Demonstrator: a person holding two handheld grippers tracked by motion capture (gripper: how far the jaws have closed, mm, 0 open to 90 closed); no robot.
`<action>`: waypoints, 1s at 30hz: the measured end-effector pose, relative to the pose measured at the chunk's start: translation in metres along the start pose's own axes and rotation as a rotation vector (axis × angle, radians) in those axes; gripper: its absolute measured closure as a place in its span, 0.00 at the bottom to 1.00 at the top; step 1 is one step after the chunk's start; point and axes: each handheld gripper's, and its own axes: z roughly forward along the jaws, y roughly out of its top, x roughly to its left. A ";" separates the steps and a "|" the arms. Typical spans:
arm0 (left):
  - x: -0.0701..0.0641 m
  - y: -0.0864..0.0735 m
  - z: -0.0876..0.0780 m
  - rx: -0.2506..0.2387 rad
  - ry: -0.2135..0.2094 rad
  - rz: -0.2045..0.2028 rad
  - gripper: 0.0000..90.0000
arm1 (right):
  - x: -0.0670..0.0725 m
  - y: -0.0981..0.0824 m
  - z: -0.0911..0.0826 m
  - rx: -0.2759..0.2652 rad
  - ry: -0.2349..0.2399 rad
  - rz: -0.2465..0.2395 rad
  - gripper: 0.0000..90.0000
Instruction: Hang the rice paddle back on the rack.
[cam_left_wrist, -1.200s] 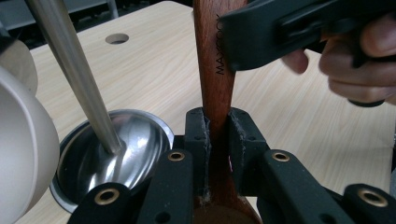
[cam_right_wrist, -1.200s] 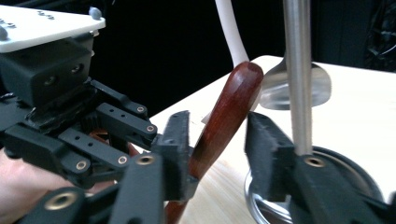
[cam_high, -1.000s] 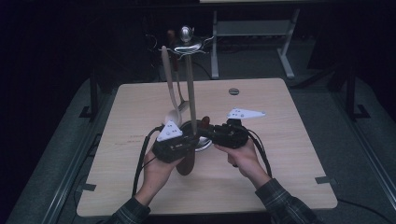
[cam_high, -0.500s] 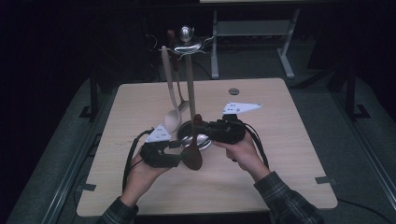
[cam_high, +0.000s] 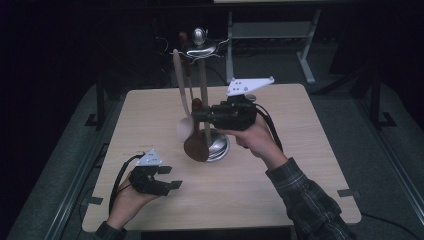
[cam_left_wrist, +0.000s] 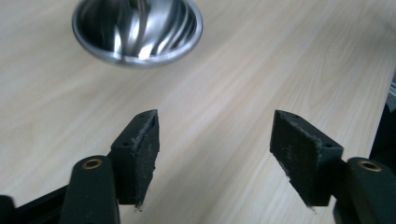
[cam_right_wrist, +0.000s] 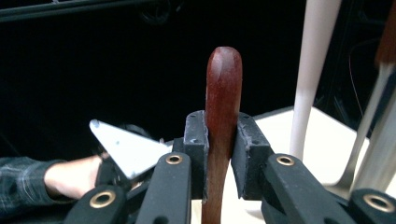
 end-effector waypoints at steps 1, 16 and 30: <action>0.000 0.000 0.000 0.000 0.000 0.000 0.34 | 0.000 0.000 0.000 0.000 0.000 0.000 0.86; 0.001 -0.014 0.011 0.071 -0.038 -0.017 0.33 | -0.006 0.066 0.000 -0.032 0.002 -0.054 0.86; 0.001 -0.014 0.012 0.087 -0.039 -0.008 0.32 | -0.033 0.073 0.000 -0.047 -0.021 0.015 0.85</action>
